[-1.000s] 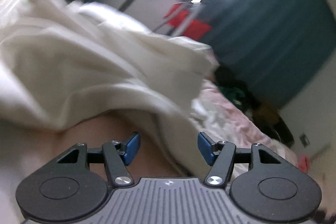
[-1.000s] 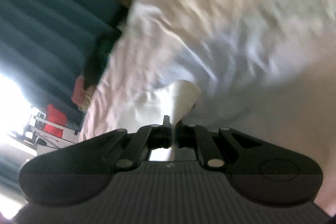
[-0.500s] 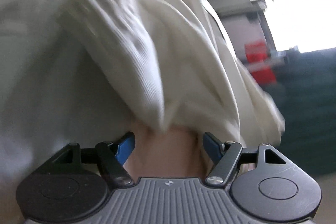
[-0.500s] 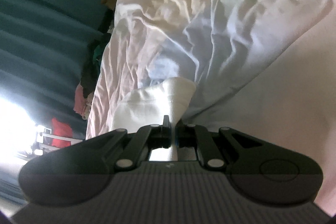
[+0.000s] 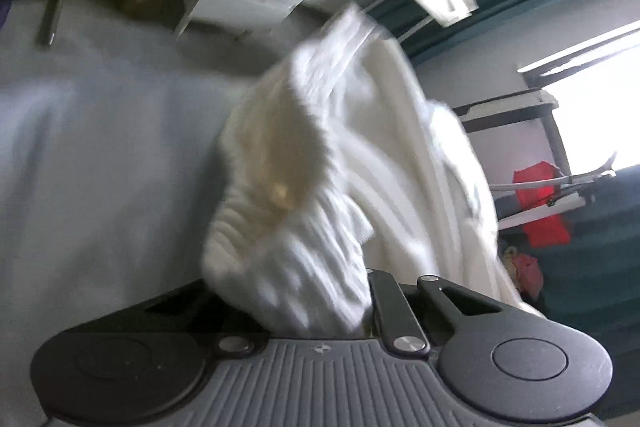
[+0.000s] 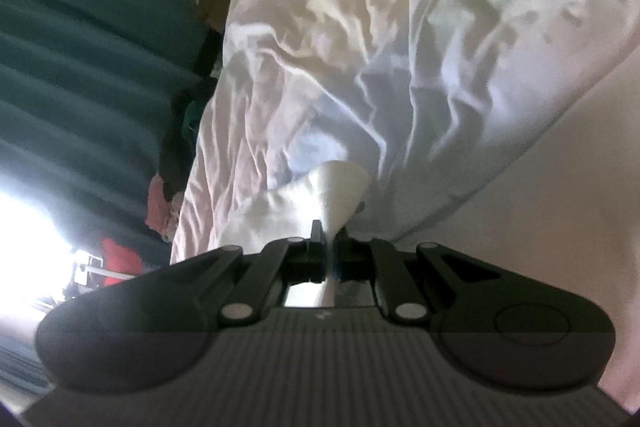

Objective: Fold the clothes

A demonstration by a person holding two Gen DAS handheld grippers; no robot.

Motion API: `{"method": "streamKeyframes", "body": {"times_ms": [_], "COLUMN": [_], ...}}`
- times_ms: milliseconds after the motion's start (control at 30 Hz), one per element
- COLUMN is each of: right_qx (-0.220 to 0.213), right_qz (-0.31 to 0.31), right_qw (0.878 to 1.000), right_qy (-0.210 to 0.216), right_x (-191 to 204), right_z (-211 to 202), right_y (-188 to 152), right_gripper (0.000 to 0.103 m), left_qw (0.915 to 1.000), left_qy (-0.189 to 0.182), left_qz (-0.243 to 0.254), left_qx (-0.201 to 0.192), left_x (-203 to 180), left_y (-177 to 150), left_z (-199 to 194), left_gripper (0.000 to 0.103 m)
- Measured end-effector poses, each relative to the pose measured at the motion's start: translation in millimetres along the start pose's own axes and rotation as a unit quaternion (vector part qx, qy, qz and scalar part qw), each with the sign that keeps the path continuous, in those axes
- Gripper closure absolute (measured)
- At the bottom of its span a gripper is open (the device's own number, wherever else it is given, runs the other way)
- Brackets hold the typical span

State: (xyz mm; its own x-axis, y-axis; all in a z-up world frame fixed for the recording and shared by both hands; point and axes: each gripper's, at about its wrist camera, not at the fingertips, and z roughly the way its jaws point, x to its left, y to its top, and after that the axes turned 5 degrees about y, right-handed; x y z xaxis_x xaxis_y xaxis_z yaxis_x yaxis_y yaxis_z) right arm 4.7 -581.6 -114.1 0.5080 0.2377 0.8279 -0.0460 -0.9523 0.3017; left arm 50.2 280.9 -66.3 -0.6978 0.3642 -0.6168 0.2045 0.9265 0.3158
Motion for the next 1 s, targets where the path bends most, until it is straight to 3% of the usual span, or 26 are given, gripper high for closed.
{"method": "streamKeyframes", "body": {"times_ms": [200, 367, 567, 767, 867, 933, 1000], "right_qx": [-0.054, -0.111, -0.084, -0.058, -0.077, -0.100, -0.130], "right_qz": [-0.031, -0.054, -0.024, 0.004, 0.008, 0.009, 0.006], "right_qw": [0.998, 0.992, 0.992, 0.986, 0.979, 0.974, 0.969], "right_qy": [-0.003, -0.032, -0.095, -0.158, -0.190, -0.203, -0.210], "right_x": [11, 19, 2, -15, -11, -8, -4], "right_z": [-16, -36, -36, -36, -43, -49, -56], "right_y": [3, 1, -3, -7, -7, -7, -6], "right_gripper": [0.098, 0.097, 0.097, 0.093, 0.072, 0.049, 0.038], "left_qw": [0.9982, 0.9962, 0.9888, 0.9781, 0.9699, 0.9659, 0.9597], "left_qy": [-0.026, -0.007, 0.066, 0.069, 0.067, 0.065, 0.075], "left_qz": [0.051, 0.075, 0.116, 0.187, 0.228, 0.247, 0.270], "left_qx": [0.014, 0.044, 0.068, 0.061, 0.052, 0.042, 0.017], "left_x": [-13, 15, 67, 55, 43, 40, 34], "left_y": [46, 39, 14, 6, 5, 4, -3], "left_z": [-57, -81, -62, -74, -87, -95, -109], "left_gripper": [0.094, 0.094, 0.093, 0.082, 0.077, 0.067, 0.051]}}
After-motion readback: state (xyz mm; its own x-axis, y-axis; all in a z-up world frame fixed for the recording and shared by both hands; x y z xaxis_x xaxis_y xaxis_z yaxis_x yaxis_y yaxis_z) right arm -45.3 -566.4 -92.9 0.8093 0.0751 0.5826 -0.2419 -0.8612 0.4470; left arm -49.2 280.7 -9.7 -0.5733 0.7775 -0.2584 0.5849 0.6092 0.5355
